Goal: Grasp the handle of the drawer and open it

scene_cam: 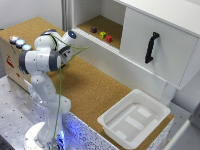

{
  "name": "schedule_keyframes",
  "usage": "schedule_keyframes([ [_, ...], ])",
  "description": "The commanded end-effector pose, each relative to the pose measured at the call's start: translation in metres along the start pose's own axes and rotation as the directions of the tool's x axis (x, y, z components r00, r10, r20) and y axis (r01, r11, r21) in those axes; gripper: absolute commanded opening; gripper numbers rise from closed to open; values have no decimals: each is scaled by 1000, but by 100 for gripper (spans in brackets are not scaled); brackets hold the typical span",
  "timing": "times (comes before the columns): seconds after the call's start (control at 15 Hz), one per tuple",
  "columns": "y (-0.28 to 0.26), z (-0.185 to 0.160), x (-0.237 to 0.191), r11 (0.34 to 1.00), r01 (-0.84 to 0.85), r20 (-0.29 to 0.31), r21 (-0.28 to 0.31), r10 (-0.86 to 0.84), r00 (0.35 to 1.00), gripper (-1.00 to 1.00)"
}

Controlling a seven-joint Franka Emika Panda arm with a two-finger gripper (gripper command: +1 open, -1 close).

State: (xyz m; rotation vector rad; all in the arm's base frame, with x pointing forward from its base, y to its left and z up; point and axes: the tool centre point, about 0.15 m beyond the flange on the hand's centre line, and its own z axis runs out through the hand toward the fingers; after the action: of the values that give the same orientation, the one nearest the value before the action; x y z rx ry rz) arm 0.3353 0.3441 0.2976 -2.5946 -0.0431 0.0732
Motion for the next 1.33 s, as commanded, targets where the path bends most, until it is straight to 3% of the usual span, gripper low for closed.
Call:
schedule_keyframes([
  [0.0, 47, -14, 9, 999, -11, 4, 51, 11, 1000, -100],
  [1.27, 123, -69, 13, 993, -118, -71, 24, 119, 990, -100],
])
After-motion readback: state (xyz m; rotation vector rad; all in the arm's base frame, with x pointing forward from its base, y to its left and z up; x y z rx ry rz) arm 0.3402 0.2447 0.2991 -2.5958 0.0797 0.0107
